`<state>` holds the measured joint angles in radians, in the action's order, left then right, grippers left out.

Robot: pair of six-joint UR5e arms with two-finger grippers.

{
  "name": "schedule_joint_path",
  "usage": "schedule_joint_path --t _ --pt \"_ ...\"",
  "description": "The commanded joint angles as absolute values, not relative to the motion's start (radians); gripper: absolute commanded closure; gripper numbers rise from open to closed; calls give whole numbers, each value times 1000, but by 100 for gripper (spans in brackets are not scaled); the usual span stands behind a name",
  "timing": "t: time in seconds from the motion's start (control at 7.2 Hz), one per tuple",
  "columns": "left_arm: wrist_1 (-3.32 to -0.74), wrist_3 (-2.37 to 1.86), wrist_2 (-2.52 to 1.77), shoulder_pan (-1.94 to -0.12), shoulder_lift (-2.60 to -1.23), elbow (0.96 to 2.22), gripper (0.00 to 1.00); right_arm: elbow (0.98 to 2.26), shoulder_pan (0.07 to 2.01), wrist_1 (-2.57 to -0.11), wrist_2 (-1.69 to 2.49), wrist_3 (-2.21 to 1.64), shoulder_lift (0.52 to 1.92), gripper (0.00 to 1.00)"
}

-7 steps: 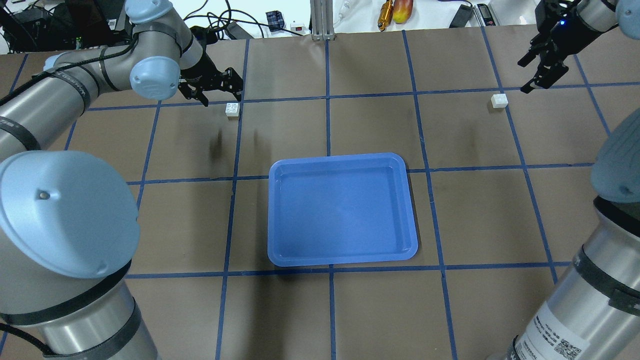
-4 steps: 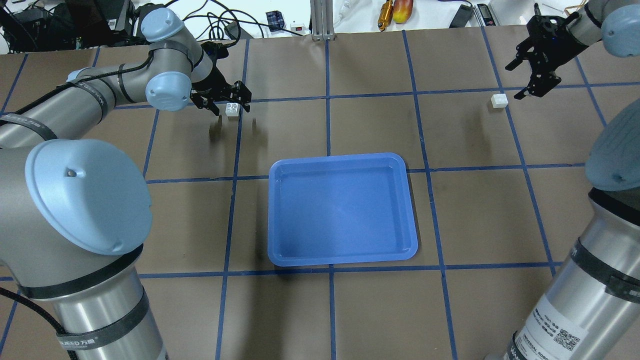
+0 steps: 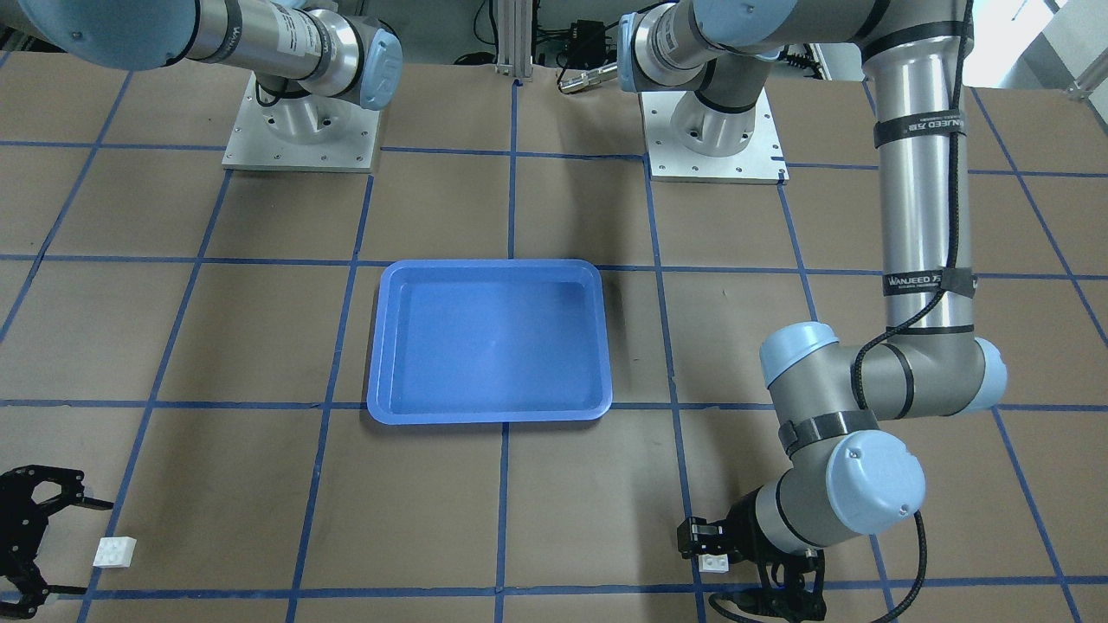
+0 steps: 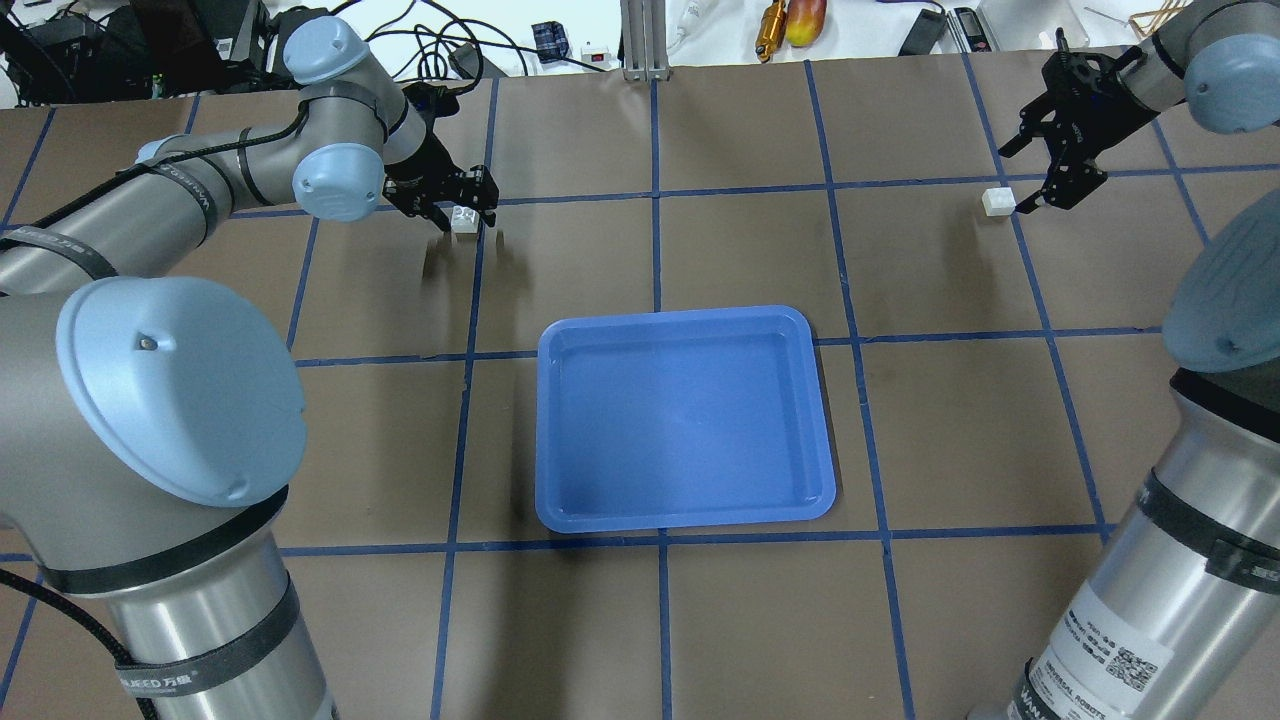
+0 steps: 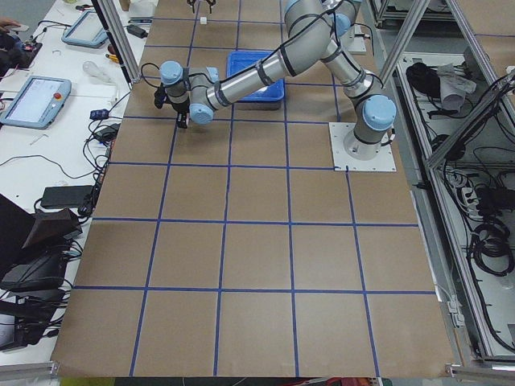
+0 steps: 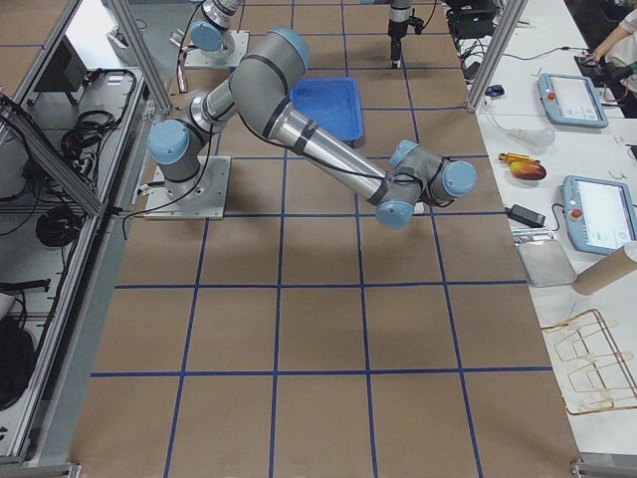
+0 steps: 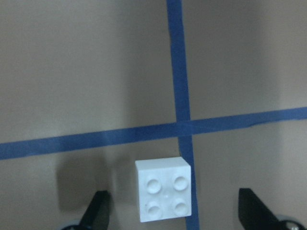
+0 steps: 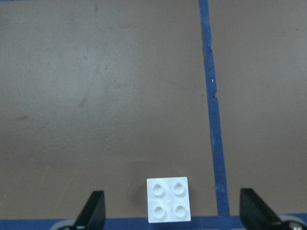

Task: Assemble white blocks and place on blue tray

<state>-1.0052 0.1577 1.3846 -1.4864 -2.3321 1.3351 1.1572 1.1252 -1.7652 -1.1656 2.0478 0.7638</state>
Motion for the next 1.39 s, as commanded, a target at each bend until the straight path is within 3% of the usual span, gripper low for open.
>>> schedule_joint_path --t 0.0,0.42,0.56,0.69,0.83,0.97,1.11,1.25 --pt "-1006 156 1391 -1486 -2333 1318 30 1157 1121 -1782 -1166 2048 741 0" --pt "-1006 160 1394 -1486 -2345 1324 31 1180 1123 -1782 -1166 2054 738 2" --pt "-1006 158 1394 -1486 -2345 1321 35 1180 1121 -1782 -1166 2056 738 4" --pt "-1014 155 1394 -1486 -2344 1318 80 1180 1121 -1784 -1166 2056 738 11" --pt "-1012 135 1391 -1485 -2341 1318 100 1183 1123 -1784 -1166 2057 738 15" --pt "-1014 137 1393 -1486 -2341 1319 100 1189 1121 -1784 -1166 2049 738 19" --pt "-1017 138 1393 -1486 -2336 1322 100 1189 1123 -1784 -1166 2049 739 32" --pt "-1049 138 1393 -1486 -2307 1321 100 1187 1121 -1784 -1167 2051 741 54"
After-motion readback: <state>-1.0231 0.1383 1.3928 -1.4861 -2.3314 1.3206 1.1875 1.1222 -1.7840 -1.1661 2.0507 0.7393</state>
